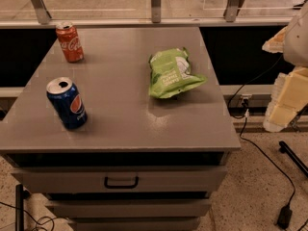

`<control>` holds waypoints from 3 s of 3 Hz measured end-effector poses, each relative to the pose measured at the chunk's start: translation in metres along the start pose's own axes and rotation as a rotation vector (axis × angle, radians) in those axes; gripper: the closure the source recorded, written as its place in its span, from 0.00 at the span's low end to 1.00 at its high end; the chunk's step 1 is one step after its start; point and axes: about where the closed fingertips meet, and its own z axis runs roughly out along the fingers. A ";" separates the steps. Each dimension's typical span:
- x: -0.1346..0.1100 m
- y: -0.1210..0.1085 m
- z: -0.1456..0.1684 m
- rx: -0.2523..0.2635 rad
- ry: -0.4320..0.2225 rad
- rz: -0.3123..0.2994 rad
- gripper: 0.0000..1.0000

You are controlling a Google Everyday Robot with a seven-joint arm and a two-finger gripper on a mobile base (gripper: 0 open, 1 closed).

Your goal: Move green rice chip bag near coke can

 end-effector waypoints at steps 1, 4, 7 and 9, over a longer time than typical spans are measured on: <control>-0.002 -0.002 -0.001 0.015 -0.015 0.002 0.00; -0.035 -0.045 0.040 0.144 -0.335 0.093 0.00; -0.070 -0.082 0.105 0.048 -0.544 0.259 0.00; -0.070 -0.086 0.110 0.070 -0.545 0.280 0.00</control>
Offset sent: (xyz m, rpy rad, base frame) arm 0.0387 0.0228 -0.0069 0.2186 -0.2036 0.0216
